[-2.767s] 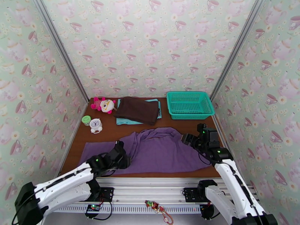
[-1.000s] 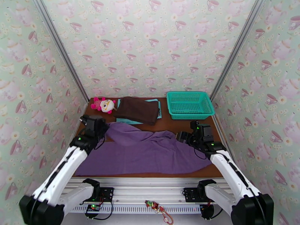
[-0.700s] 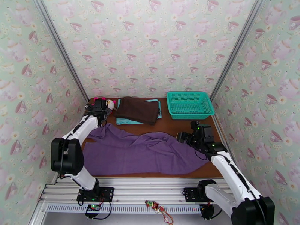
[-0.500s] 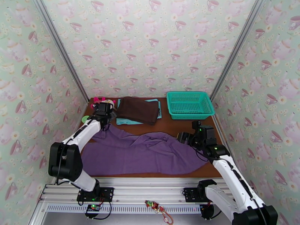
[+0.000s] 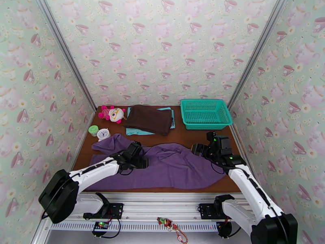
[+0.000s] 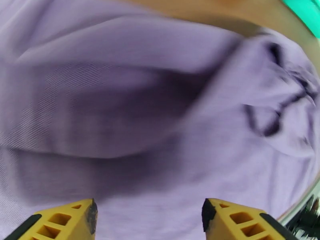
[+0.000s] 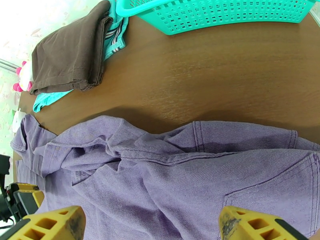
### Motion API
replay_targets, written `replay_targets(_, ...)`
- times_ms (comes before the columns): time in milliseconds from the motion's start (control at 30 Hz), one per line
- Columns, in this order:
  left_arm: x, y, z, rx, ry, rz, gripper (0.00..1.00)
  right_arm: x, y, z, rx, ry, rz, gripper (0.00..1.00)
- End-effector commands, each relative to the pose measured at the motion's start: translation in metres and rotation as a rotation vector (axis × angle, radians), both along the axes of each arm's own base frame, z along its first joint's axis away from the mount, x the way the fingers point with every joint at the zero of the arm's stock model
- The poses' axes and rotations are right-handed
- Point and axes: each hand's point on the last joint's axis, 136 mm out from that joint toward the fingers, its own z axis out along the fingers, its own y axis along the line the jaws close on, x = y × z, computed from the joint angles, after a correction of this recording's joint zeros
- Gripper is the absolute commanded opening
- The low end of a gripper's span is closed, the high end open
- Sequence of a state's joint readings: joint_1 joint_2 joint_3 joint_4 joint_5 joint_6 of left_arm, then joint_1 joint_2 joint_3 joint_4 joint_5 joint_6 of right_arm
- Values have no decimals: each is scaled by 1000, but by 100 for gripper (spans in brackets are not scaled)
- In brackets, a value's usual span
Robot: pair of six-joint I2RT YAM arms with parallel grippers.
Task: Fold and stack the trousers
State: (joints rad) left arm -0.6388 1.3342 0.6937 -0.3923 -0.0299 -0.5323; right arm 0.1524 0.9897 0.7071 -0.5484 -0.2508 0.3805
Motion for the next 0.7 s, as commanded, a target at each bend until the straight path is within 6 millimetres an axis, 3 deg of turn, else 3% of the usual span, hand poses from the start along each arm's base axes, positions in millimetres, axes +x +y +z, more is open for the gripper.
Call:
replay_targets(0,20,1,15,54,-104,-21,74,-1,6,-2,11,1,25,92)
replay_targets(200,38,-15,11,112,-124,-138,71,-1,3,0,4,-5,12,91)
replay_targets(300,43,-28,5,96,-114,-182,66,-3,4,-1,8,0,11,92)
replay_targets(467,49,-38,-5,95,-96,-206,36,-6,3,-1,7,-1,12,92)
replay_targets(500,50,-39,-5,94,-96,-211,28,-7,3,0,7,-2,11,92)
replay_targets(567,52,-41,0,88,-102,-213,2,-7,2,0,5,-3,8,92)
replay_targets(667,51,-43,23,64,-132,-217,0,-2,-1,-4,-5,6,-14,92)
